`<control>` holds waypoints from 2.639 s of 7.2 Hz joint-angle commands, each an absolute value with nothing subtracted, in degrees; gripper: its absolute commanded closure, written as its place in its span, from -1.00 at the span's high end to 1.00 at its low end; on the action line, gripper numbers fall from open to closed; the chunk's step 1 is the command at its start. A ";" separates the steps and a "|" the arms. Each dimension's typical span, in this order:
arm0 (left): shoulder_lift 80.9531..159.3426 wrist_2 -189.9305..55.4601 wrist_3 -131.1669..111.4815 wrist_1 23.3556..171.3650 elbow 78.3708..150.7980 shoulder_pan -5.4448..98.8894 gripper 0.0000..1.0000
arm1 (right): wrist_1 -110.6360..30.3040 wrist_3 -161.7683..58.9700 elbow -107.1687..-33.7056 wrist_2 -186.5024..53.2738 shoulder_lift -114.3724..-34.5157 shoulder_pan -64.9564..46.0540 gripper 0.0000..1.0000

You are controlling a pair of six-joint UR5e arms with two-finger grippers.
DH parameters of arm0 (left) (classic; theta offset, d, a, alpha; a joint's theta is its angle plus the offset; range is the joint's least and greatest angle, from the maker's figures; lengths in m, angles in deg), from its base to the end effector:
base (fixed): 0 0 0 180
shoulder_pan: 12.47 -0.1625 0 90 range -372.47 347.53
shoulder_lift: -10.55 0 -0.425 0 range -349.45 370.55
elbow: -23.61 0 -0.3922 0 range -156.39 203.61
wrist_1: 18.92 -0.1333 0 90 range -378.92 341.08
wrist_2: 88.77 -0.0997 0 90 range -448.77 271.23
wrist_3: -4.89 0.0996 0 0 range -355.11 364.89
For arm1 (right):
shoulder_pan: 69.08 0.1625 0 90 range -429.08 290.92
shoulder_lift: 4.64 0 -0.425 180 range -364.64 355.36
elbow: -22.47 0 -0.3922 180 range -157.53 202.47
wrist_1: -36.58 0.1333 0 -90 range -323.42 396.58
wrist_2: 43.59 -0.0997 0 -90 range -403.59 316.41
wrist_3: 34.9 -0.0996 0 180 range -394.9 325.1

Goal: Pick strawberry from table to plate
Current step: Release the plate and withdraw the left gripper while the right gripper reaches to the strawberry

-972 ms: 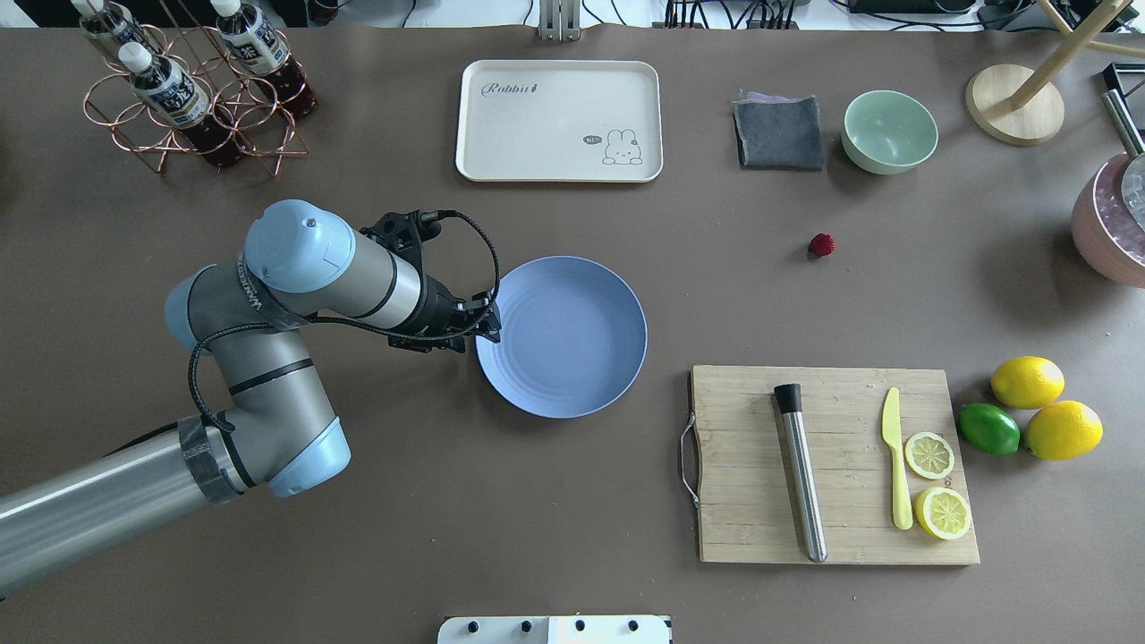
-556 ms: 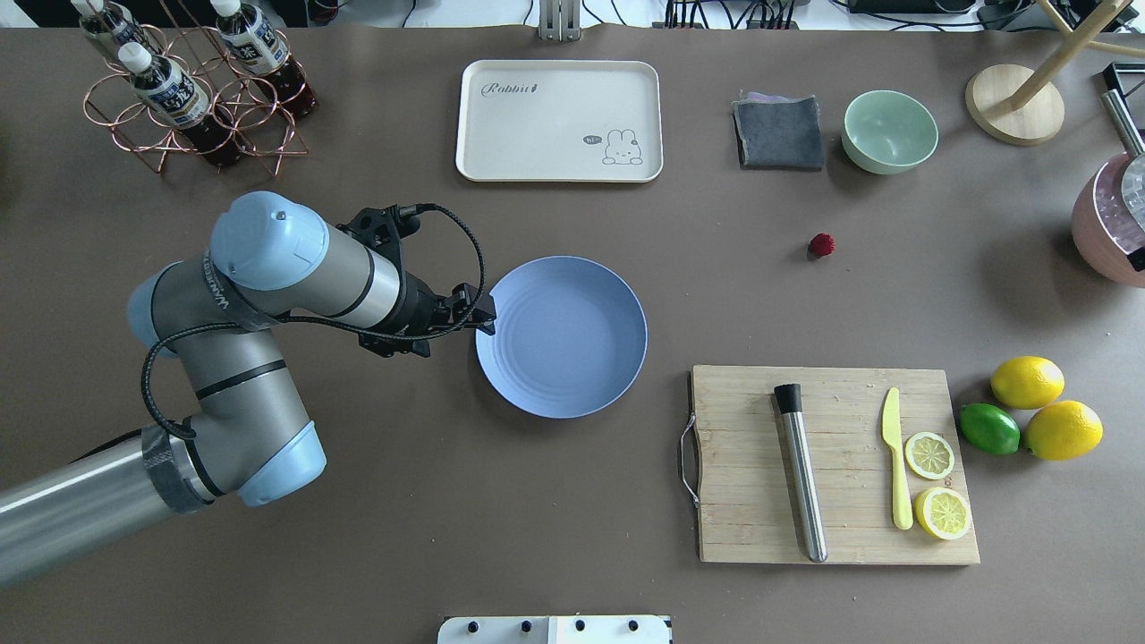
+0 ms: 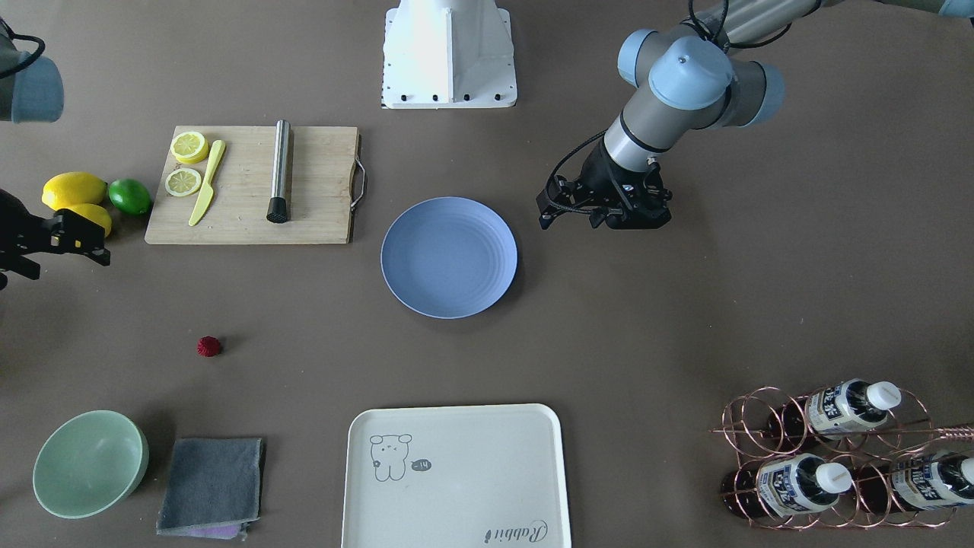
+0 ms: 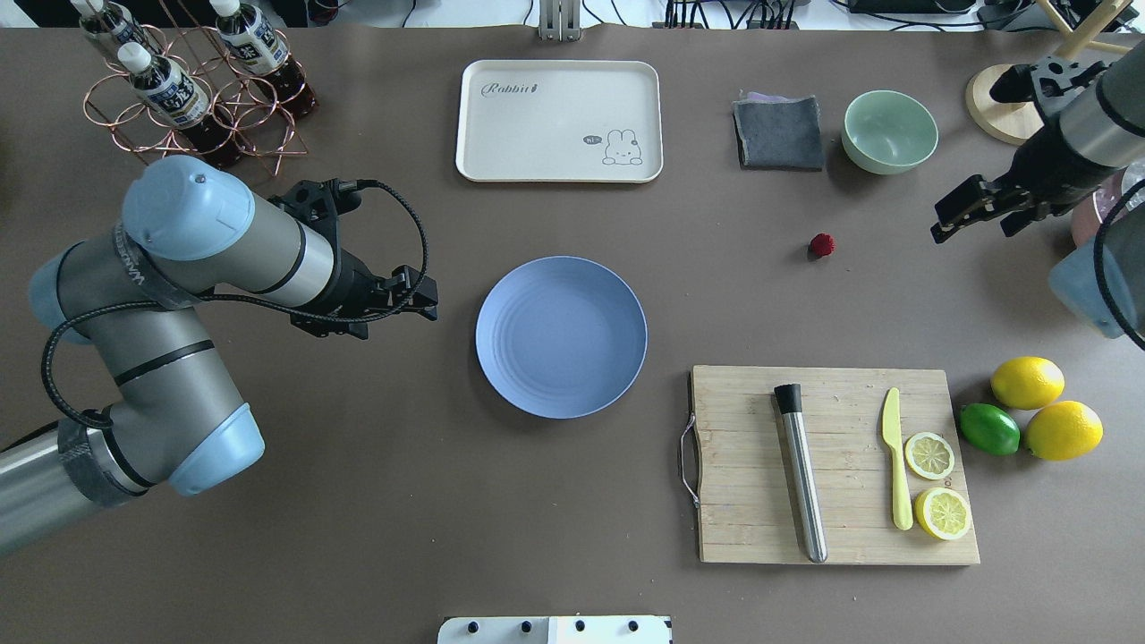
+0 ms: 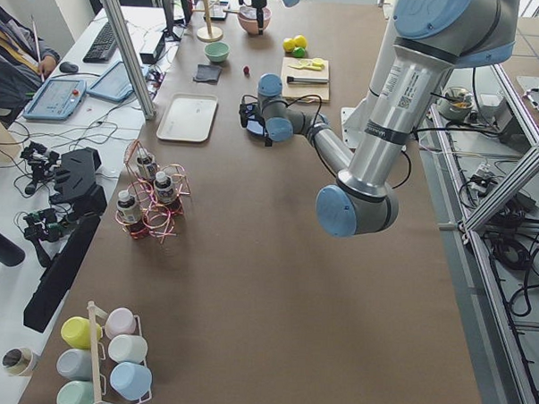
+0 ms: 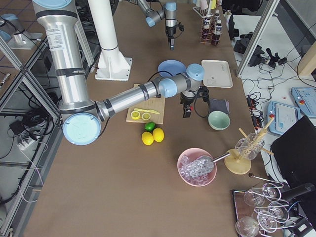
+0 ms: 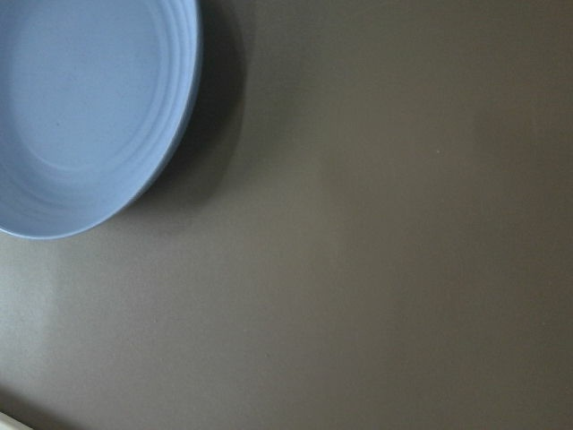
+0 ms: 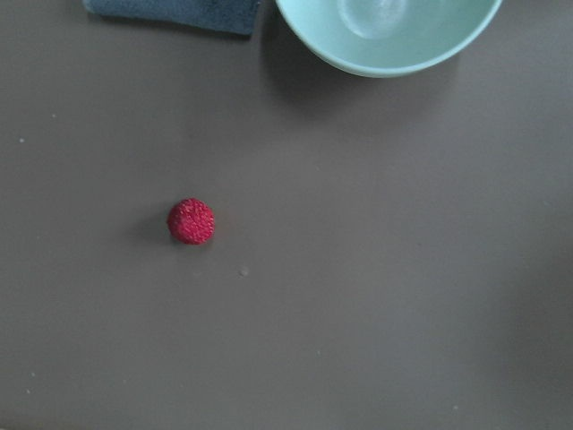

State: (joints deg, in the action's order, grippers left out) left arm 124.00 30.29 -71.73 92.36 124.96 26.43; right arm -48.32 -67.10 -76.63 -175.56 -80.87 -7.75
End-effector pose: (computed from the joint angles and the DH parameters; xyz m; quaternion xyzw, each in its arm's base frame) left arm 0.4285 -0.4548 0.2944 0.0017 0.5061 -0.0737 0.8593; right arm -0.2223 -0.5456 0.4415 0.0185 -0.4139 -0.0586 0.9082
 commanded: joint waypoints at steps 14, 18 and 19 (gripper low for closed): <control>117.60 30.67 -55.84 79.52 132.07 30.94 0.94 | -31.45 -78.05 -56.02 -162.24 -68.80 -18.99 -0.26; 117.17 30.76 -55.23 79.43 132.25 32.17 0.94 | -32.14 -78.31 -57.24 -163.20 -66.88 -18.03 -1.00; 115.42 31.37 -53.14 79.52 132.42 34.44 0.94 | -32.32 -80.67 -58.20 -163.65 -65.47 -18.02 -1.00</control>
State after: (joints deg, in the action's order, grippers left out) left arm 116.91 30.86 -54.92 79.48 132.26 32.34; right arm -31.95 -78.67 -57.11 -163.01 -67.21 -18.33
